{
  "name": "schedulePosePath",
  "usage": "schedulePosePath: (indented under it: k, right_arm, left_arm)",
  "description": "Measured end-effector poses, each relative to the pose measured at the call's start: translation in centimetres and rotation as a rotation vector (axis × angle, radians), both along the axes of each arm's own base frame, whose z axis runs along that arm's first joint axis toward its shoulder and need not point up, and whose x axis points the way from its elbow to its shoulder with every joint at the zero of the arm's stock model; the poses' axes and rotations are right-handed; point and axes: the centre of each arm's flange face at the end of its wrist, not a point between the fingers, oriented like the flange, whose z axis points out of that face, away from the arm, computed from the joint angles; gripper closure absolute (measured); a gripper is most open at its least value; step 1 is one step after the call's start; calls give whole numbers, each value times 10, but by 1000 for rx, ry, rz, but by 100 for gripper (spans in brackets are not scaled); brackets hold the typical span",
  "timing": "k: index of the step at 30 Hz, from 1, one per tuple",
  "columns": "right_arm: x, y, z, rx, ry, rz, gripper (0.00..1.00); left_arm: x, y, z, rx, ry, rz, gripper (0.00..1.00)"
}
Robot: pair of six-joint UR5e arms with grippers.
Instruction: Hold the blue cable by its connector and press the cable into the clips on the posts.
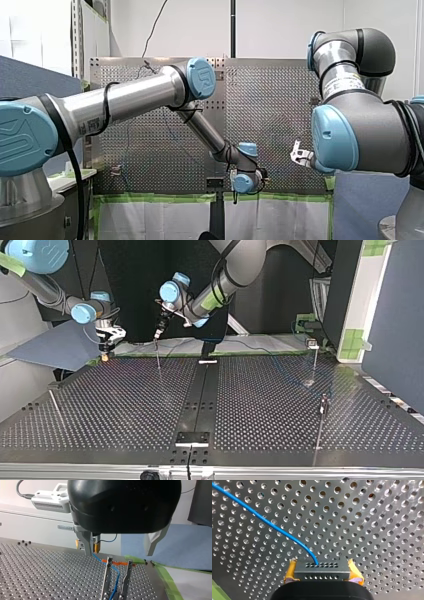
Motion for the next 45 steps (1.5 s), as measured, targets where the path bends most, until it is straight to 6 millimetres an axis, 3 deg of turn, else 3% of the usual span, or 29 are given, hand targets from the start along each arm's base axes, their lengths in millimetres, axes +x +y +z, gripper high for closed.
schedulePosePath:
  k: [45]
  right_arm:
    - [1,0,0,1,-3,2,100]
  left_arm:
    - [-6,0,-1,46,-3,16,0]
